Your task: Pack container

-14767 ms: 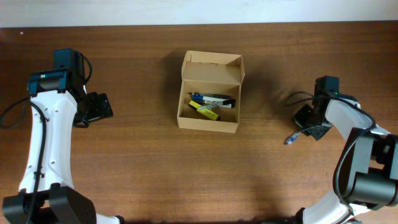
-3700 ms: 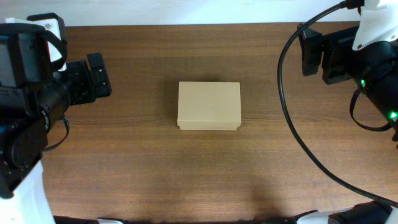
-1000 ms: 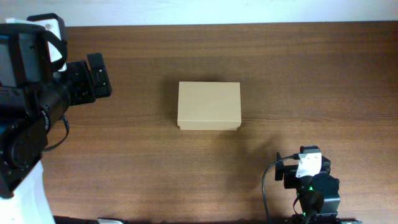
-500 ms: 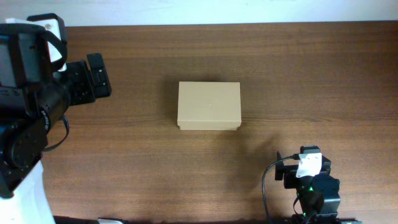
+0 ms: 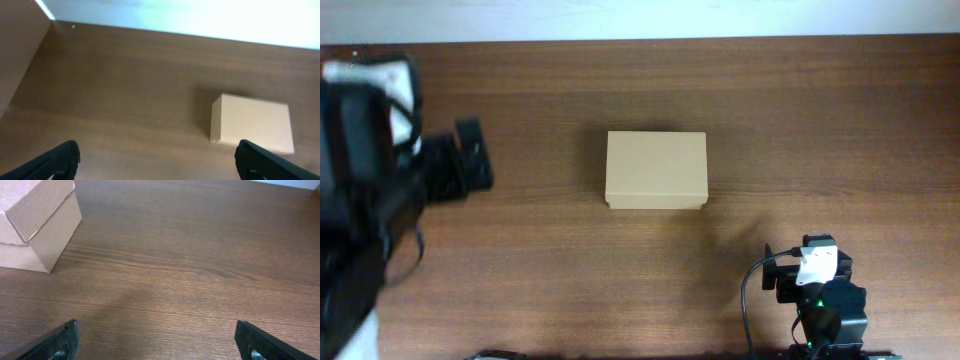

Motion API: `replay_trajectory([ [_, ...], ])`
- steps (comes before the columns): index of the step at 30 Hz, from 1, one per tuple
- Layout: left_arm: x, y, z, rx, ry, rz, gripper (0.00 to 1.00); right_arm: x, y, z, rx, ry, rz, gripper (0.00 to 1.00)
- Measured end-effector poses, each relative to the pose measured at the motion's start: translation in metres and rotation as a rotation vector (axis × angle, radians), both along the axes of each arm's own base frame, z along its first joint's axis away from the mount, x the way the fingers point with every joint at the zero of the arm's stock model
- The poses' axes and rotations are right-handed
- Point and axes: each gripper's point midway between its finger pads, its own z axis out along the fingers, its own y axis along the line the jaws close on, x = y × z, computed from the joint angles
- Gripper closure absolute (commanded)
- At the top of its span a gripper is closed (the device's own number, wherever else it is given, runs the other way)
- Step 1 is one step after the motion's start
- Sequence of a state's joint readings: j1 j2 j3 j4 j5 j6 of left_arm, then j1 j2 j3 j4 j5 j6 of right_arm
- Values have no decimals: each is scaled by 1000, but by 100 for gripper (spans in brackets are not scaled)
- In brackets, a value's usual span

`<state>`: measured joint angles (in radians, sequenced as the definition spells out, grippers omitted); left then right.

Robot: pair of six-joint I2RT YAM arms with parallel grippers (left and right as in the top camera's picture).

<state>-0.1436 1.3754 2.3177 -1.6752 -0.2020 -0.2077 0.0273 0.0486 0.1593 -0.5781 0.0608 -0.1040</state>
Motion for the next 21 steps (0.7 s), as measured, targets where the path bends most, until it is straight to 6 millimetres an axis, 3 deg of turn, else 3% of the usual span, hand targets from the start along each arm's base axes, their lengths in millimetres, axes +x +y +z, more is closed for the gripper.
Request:
replay_trajectory([
  [3,-29,14,-5,33,-57,39,0,0,0,0,0,-1,1,1],
  [6,-43,27,-5,54,-185,95,0,0,0,0,1,-1,3,1],
  [13,-41,47,10,23,-619,226,0,0,0,0,1,0,2,1],
  [21,-44,64,-12,-27,-964,338,0,0,0,0,1,-1,2,1],
])
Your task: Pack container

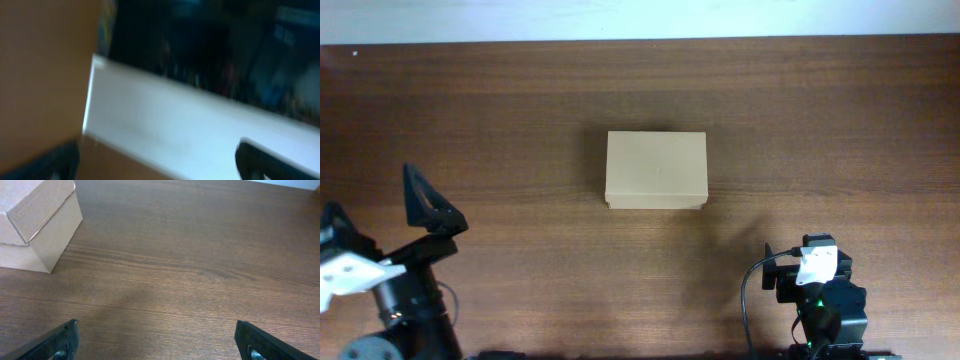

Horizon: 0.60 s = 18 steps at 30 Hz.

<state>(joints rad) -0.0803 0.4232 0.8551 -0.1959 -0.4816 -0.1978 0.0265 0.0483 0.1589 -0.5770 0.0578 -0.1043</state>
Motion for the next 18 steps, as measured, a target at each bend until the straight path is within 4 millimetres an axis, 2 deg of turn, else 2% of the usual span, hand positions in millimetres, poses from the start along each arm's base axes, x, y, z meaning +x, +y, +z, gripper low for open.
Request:
replay_trajectory([
  [5,6,10,-43,-5,-70,52,0,0,0,0,0,0,0,1],
  [12,22,10,-126,-1,2,57,0,0,0,0,-1,0,0,1],
  [14,21,10,-140,-2,1,57,0,0,0,0,-1,0,0,1],
  [18,15,11,-154,-3,-33,57,0,0,0,0,-1,0,0,1],
])
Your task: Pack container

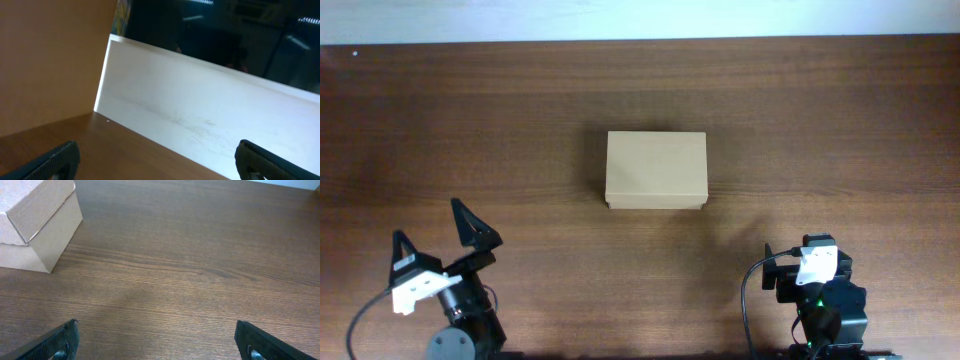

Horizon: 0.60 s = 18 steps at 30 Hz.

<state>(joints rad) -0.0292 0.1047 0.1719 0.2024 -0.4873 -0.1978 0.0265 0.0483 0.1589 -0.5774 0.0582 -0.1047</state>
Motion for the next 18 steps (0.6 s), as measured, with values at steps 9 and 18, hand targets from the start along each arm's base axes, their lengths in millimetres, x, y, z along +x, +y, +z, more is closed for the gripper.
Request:
replay_trajectory([
  [9,-2,0,-17,0,-5,0,0,0,0,0,0,0,0,1],
  [18,6,0,-46,2,59,0,0,0,0,0,1,0,-1,1],
])
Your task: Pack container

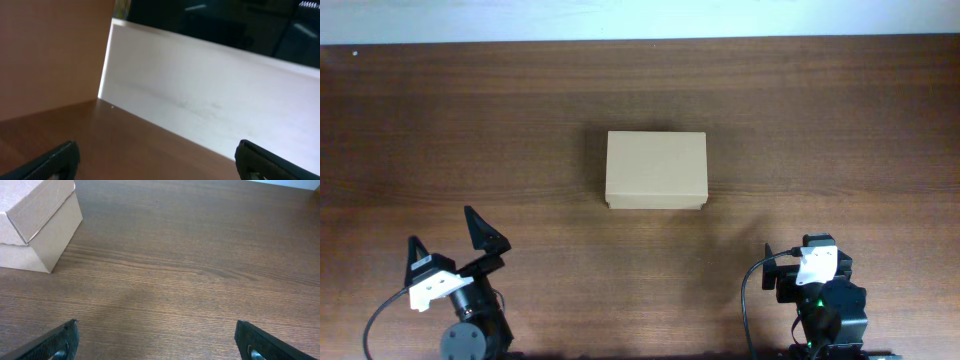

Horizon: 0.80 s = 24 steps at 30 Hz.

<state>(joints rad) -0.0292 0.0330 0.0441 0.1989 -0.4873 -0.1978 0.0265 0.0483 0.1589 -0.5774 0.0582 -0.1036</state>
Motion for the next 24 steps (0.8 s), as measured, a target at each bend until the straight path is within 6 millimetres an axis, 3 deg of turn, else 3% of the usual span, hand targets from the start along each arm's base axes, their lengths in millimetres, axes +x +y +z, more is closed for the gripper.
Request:
replay_trajectory([
  [9,4,0,-24,2,80,0,0,0,0,0,-1,0,1,1],
  [16,6,0,-67,8,267,0,0,0,0,0,-1,0,1,1],
  [24,6,0,-69,8,273,0,0,0,0,0,-1,0,1,1],
])
